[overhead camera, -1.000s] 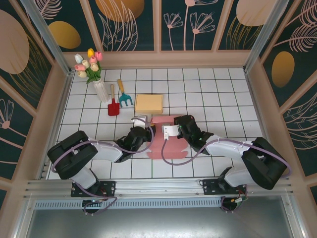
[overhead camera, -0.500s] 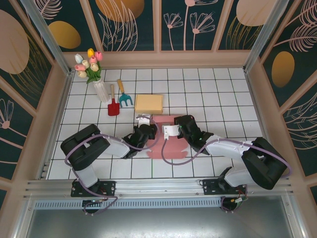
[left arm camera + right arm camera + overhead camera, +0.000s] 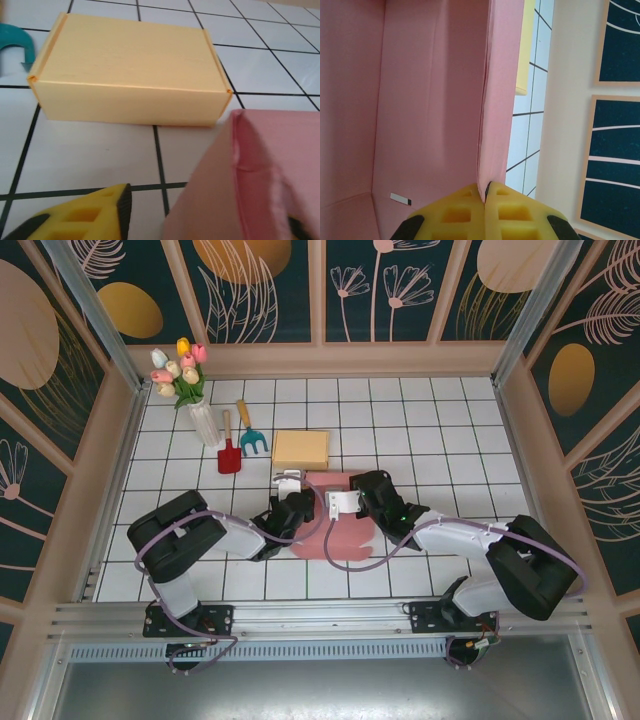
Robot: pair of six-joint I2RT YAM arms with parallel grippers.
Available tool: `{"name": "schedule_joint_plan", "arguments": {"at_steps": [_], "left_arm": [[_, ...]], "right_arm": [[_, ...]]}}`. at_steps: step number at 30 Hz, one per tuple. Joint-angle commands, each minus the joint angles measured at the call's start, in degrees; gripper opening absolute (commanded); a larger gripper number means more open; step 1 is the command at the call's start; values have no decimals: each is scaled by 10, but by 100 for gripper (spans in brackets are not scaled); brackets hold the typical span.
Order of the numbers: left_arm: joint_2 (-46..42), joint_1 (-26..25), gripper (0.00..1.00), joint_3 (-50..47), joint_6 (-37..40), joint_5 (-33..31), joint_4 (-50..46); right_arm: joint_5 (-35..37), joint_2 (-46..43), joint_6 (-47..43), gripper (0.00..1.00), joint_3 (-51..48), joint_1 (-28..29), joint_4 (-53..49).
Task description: Fold the paper box
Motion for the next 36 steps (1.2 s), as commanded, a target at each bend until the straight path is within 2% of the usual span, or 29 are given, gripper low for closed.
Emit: {"name": "schedule_joint_plan", "arguments": {"at_steps": [1, 10, 15, 18, 22, 23, 26, 32, 36], "left_arm": [[11, 15, 48, -24, 13, -15, 34], [55, 13, 47, -38, 1, 46, 91], [71, 1, 47, -29, 7, 41, 95], [73, 0, 39, -21, 10, 6, 73], [72, 0, 13, -16, -5, -51, 31], [72, 0, 10, -13, -14, -74, 14], [66, 1, 7, -20, -21, -111, 1], [57, 0, 8, -32, 18, -67, 38], [52, 0, 8, -42, 35, -47, 60]], "right_arm": [[9, 14, 14, 0, -18, -7, -118], [9, 21, 19, 0, -18, -6, -118], [9, 21, 18, 0, -18, -6, -117], [9, 21, 18, 0, -18, -5, -118], [10, 20, 18, 0, -18, -6, -119], [10, 19, 19, 0, -18, -6, -119], [11, 18, 21, 0, -18, -6, -119], [-9, 8, 60, 1, 1, -4, -117], [-51, -31, 89, 18, 14, -3, -120]]}}
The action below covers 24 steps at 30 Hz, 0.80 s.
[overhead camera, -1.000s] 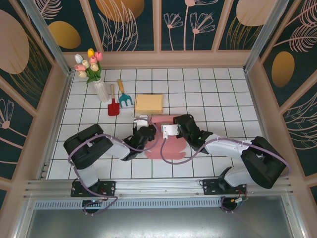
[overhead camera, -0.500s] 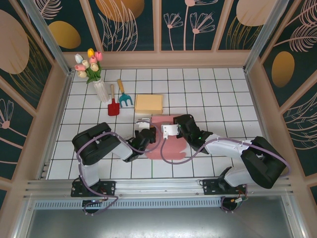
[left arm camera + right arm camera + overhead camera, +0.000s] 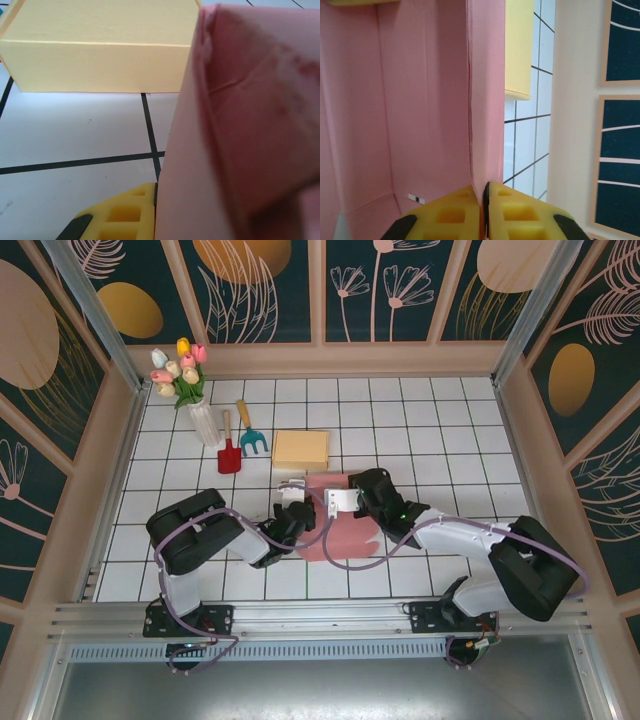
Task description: Fold the paper box
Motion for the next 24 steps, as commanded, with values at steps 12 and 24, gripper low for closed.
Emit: {"name": "schedule_joint_plan", "arguments": {"at_steps": [12, 24], "left_arm": [[-43, 17, 8, -58, 37, -3, 7], [-61, 17, 6, -100, 68, 47, 73]], "right_arm": [[-38, -208, 245, 34, 18, 14, -40], [-1, -242, 949, 46, 39, 14, -162]]}}
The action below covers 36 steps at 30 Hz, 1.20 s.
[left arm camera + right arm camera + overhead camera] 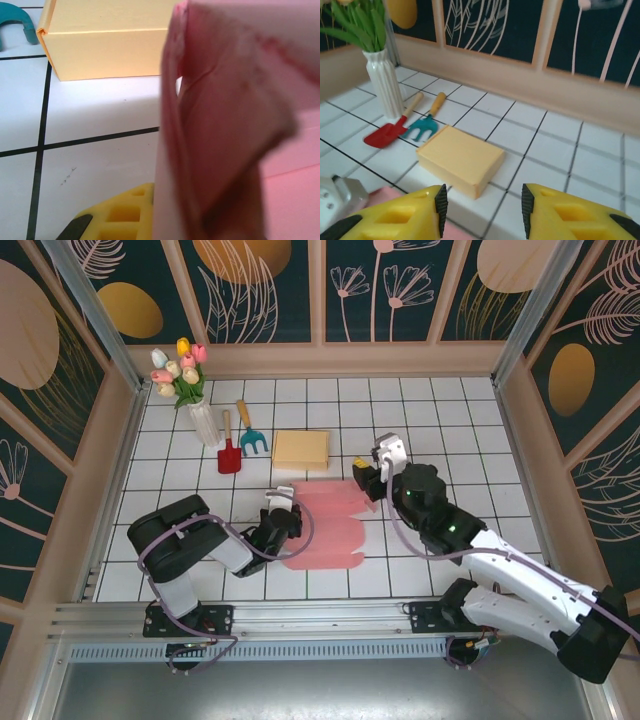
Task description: Fold the paper box
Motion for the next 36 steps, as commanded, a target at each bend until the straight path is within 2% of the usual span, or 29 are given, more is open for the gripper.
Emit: {"name": "schedule_joint_plan", "arguments": {"at_steps": [1, 6, 12, 17, 32, 36], "left_arm": [[2, 4, 4, -7, 13, -4, 29], [19, 5, 2, -7, 8, -22, 50], [27, 4, 2, -10, -1, -1, 67], [16, 4, 1, -12, -21, 4, 58], [24, -2, 0, -9, -54, 28, 50], [24, -3, 0, 0, -66, 29, 33]], "right_arm": [[-3, 15, 245, 46, -28, 3, -37], [-26, 46, 315, 47, -90, 3, 68], [-29, 128, 308, 50, -67, 3, 77], [-15, 156, 322, 51, -64, 4, 96], [-128, 211, 372, 52, -76, 3, 209], [-133, 208, 393, 51, -99, 3, 246]]}}
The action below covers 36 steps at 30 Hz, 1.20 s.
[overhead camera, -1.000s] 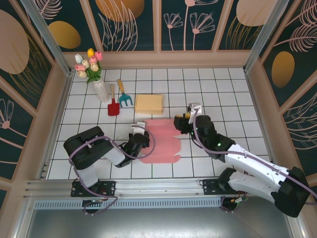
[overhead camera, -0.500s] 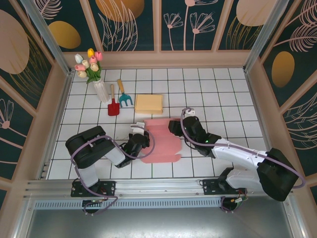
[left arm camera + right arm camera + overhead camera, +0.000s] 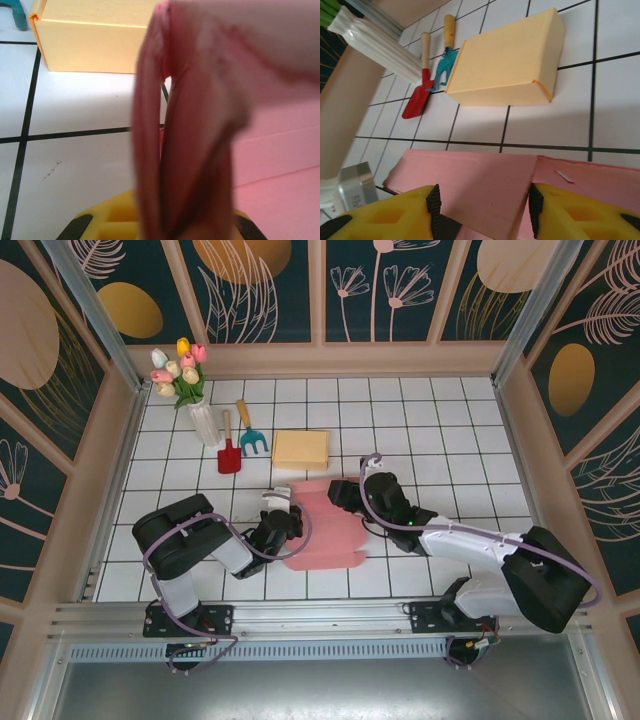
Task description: Fold the paper box
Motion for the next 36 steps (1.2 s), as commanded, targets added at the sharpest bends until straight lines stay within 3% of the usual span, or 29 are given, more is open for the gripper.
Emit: {"name": "schedule_joint_plan", "arguments": {"at_steps": [1, 9, 21, 28, 36], "left_arm": [[7, -3, 0, 9, -18, 10, -12], [-4, -3, 0, 29, -45, 3, -77], [7, -3, 0, 48, -52, 11, -102], [8, -3, 0, 48, -45, 20, -103], [6, -3, 0, 48, -47, 31, -98]], "right_arm": [[-21, -6, 29, 51, -18, 3, 63], [54, -24, -49, 51, -38, 1, -7], [88, -13, -114, 54, -103, -20, 23], [76, -11, -118, 55, -122, -64, 46], [-3, 22, -113, 55, -120, -76, 82]]}}
